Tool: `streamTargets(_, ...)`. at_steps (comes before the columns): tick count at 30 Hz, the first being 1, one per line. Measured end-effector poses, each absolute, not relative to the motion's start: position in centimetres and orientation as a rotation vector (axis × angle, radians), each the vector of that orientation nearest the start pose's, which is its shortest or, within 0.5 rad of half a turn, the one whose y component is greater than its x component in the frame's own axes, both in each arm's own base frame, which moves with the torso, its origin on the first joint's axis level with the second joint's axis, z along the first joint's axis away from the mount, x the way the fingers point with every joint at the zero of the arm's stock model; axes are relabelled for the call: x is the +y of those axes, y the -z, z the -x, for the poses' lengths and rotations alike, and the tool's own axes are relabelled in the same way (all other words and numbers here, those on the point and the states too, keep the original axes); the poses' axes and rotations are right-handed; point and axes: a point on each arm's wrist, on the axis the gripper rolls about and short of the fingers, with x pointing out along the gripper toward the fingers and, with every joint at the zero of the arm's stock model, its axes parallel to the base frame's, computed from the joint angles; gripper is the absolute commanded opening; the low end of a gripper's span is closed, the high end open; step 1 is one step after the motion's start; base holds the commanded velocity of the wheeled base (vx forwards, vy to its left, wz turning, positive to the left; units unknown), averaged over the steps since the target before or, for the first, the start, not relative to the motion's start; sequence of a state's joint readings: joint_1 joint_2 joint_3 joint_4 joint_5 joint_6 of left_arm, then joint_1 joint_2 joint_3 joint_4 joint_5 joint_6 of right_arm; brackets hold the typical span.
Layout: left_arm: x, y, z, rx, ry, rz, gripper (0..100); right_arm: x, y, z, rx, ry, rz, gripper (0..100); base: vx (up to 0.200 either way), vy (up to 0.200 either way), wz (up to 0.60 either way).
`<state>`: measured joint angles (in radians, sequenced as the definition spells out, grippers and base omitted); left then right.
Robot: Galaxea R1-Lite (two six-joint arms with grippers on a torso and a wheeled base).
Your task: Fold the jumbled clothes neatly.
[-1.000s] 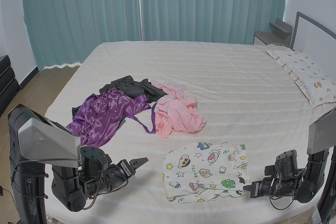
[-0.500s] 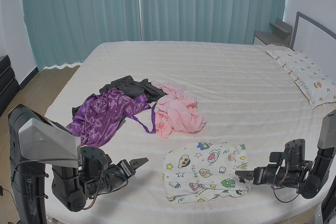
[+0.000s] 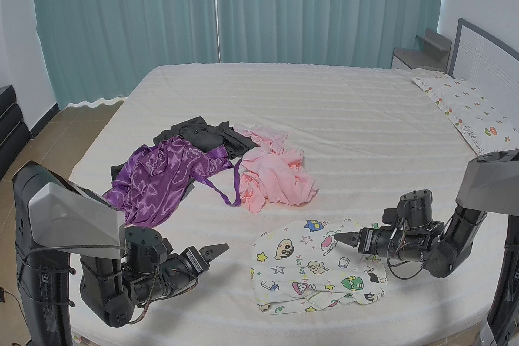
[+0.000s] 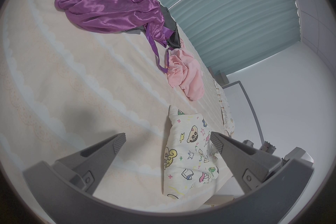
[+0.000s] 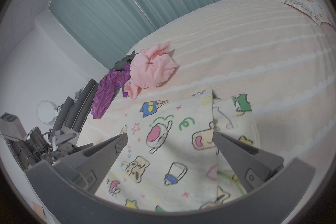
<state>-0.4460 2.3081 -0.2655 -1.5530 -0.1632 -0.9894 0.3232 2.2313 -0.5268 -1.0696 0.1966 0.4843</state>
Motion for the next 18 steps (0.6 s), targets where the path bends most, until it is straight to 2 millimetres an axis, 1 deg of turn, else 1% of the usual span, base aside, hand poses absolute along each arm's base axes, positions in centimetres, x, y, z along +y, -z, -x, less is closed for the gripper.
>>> streamTargets(4,-12.4,1.6,-25.1,0.740,0.302,0.867,100,10.5,1.5,-30.8,0.755,-0.325,-0.420,100,0.000,0.000,0.00)
streamTargets(9,-12.5,1.6,-25.1,0.740,0.303,0.867,100,10.5,2.0,-31.6,0.753,-0.319,-0.422,100,0.000,0.000,0.00)
streamTargets(10,-12.5,1.6,-25.0,0.741,0.304,0.867,100,10.5,2.1,-31.7,0.753,-0.318,-0.422,0,0.000,0.000,0.00)
streamTargets(18,-12.5,1.6,-25.0,0.742,0.304,0.867,100,10.4,2.4,-33.0,0.740,-0.302,-0.438,0,0.000,0.000,0.00)
